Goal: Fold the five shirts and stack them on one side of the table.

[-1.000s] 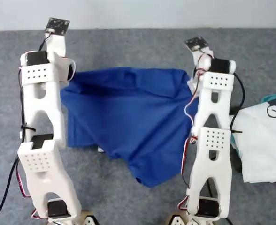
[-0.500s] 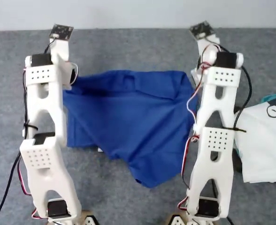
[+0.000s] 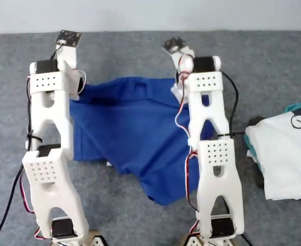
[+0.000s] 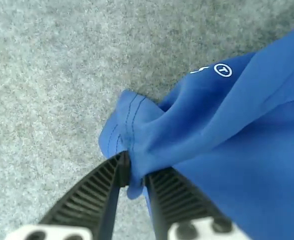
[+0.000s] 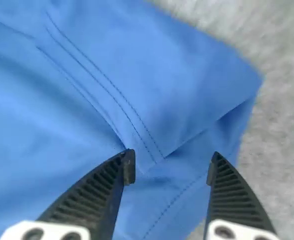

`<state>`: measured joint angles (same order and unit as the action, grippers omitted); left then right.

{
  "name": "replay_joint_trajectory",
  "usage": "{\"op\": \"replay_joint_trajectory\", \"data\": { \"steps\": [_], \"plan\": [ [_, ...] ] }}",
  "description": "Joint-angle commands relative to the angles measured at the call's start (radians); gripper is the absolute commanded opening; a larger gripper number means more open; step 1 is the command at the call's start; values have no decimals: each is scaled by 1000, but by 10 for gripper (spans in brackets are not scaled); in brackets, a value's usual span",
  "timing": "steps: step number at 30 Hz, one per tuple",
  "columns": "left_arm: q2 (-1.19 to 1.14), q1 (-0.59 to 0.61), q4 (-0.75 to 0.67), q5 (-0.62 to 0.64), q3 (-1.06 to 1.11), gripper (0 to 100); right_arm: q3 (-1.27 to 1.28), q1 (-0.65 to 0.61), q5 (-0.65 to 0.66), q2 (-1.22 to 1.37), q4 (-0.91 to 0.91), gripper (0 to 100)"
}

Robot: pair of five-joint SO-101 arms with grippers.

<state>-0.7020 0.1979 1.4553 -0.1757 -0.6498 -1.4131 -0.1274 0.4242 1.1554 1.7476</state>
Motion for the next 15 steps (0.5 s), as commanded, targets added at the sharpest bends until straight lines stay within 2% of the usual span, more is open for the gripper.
{"op": "replay_joint_trajectory", "data": {
  "steps": [1,4,13,15],
  "plan": [
    [17,-8,6,-5,-15,15,-3,-7,-11,21,-24,240],
    [17,-9,6,-5,-15,15,-3,-7,-8,62,-61,215],
    [11,-9,6,-5,-15,15,-5,-4,-8,85,-99,9],
    [11,-9,6,-5,-15,15,-32,-4,-8,79,-82,10]
  ]
}}
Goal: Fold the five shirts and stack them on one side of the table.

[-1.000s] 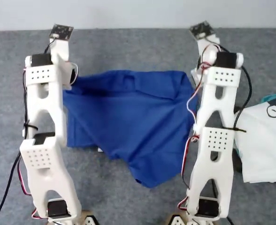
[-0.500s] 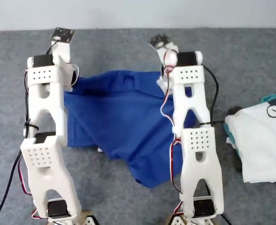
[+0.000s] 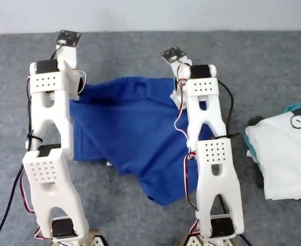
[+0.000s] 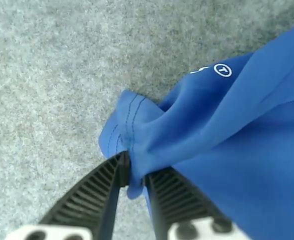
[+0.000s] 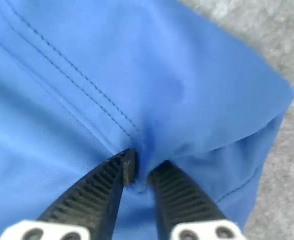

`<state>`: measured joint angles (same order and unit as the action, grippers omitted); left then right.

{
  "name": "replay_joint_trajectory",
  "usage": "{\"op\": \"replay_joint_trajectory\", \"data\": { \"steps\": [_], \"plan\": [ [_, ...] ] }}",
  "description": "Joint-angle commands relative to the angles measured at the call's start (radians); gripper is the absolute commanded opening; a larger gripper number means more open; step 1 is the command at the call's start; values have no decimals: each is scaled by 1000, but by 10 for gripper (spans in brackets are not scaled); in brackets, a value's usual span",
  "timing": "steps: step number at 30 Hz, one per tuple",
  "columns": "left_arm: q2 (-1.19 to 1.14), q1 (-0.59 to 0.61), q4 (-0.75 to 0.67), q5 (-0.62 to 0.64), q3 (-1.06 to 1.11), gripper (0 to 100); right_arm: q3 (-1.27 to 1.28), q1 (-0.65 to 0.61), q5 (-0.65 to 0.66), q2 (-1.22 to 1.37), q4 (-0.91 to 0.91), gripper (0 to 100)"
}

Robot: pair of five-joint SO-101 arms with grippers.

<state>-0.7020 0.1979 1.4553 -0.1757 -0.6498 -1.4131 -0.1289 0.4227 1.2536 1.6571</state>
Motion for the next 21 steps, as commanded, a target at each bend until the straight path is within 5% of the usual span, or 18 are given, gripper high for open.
{"op": "replay_joint_trajectory", "data": {
  "steps": [1,12,21],
  "plan": [
    [11,-9,6,-5,-15,15,-63,-2,-6,-25,28,9],
    [17,-9,68,-8,-41,15,-235,22,-5,-203,139,9],
    [18,-2,301,-3,-469,15,-229,77,2,-478,140,9]
  ]
}}
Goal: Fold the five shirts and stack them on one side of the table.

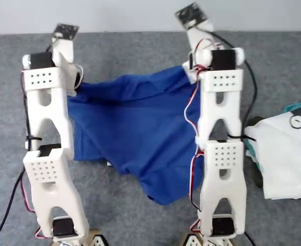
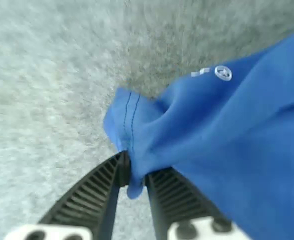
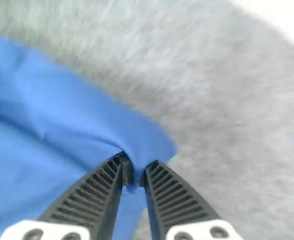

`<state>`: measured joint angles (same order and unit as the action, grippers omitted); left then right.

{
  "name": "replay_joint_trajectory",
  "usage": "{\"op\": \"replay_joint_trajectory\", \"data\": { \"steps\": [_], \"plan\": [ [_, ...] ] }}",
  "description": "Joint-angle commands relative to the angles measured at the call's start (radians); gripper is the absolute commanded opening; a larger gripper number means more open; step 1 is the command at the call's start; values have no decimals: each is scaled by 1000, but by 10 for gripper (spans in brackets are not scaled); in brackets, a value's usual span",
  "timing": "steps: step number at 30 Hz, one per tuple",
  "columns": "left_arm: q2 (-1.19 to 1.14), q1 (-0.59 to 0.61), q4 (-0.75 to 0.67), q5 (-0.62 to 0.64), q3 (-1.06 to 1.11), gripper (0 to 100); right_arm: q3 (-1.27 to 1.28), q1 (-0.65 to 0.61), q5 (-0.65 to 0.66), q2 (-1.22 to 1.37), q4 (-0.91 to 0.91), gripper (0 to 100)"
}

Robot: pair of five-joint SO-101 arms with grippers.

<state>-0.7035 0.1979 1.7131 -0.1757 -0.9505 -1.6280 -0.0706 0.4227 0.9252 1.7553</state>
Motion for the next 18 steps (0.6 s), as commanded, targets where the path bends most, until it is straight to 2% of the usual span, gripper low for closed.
{"op": "replay_joint_trajectory", "data": {
  "steps": [1,4,8,18],
  "plan": [
    [20,0,43,-3,-211,15,-14,28,14,-185,42,9],
    [20,-8,44,-3,-294,15,-14,38,32,-291,42,9],
    [92,-20,44,-3,-280,15,-14,56,32,-429,44,9],
    [595,-100,40,-2,-21,14,-12,56,26,-690,44,9]
  ]
}}
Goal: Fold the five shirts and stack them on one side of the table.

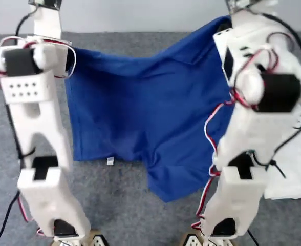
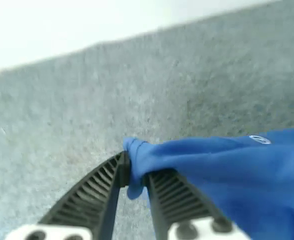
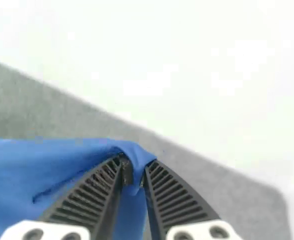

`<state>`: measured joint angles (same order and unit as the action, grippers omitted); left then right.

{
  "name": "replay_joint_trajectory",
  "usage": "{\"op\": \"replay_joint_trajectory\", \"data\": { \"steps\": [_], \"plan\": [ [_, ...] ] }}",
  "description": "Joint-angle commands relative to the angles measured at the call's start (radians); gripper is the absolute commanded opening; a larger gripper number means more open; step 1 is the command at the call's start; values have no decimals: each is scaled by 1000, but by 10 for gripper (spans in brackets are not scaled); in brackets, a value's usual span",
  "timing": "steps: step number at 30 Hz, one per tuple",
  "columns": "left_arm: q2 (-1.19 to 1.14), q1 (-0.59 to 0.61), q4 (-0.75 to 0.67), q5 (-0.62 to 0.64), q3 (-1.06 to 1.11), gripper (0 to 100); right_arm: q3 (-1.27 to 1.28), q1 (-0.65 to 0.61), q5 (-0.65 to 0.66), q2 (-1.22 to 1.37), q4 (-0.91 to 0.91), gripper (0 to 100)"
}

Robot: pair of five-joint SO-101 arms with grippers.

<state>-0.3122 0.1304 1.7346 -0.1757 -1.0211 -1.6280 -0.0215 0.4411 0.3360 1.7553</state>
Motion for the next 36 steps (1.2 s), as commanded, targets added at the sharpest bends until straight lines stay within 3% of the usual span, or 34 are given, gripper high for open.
{"op": "replay_joint_trajectory", "data": {
  "steps": [1,12,18,27,36],
  "plan": [
    [256,-40,17,-3,67,14,-12,8,8,-125,44,9],
    [601,-44,17,-6,91,14,-12,8,6,-455,42,9],
    [624,-44,18,-6,91,14,6,25,-15,-604,41,9],
    [635,-44,18,-3,90,14,245,108,-35,-812,8,9],
    [657,-40,18,-3,93,14,488,105,-37,-849,-84,9]
  ]
}}
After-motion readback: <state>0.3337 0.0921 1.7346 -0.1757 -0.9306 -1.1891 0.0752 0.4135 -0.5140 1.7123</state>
